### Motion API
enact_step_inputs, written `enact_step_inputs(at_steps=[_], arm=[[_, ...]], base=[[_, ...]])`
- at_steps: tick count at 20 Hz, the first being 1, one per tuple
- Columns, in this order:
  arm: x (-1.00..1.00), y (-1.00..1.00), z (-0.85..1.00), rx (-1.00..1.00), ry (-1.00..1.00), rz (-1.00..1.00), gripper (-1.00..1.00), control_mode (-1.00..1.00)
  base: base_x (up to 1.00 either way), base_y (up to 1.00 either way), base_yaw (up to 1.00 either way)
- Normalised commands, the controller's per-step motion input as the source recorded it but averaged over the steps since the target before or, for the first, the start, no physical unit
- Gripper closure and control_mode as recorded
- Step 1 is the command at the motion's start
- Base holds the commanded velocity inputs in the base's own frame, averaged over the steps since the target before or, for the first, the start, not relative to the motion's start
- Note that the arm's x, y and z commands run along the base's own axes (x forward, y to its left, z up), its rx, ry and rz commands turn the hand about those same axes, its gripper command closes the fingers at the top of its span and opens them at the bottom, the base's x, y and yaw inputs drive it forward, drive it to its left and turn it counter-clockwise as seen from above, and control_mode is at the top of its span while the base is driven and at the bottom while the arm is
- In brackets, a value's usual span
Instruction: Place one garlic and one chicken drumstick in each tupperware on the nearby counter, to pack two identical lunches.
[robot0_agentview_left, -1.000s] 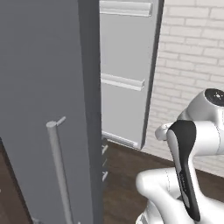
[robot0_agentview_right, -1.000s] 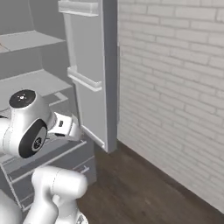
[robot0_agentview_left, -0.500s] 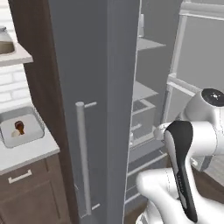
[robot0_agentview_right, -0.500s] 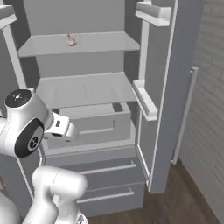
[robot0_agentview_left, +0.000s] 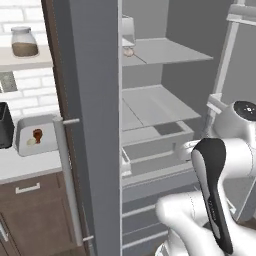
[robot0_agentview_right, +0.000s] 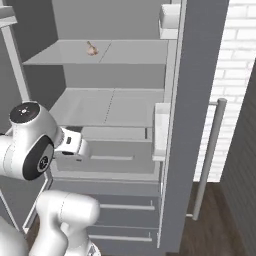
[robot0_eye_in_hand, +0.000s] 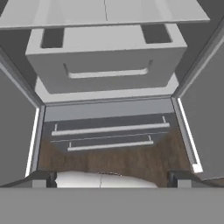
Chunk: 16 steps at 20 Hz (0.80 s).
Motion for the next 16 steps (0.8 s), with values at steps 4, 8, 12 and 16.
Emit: enact_step_inputs(at_steps=[4,8,12,16], arm=[[0.0,0.0,0.0,0.0,0.0,0.0,-1.0,1.0],[0.34,0.0,-0.01,0.0,0.01,0.03,-1.0,-1.0],[0.43,0.0,0.36,0.03,-0.15,0.13,-1.0,-1.0],[0.62,0.03,0.93,0.0,-0.12,0.06,-1.0,-1.0]], base=[[1.0,0.03,0.04],[0.39,0.0,0.03],[0.0,0.0,0.0],[0.0,0.0,0.0]])
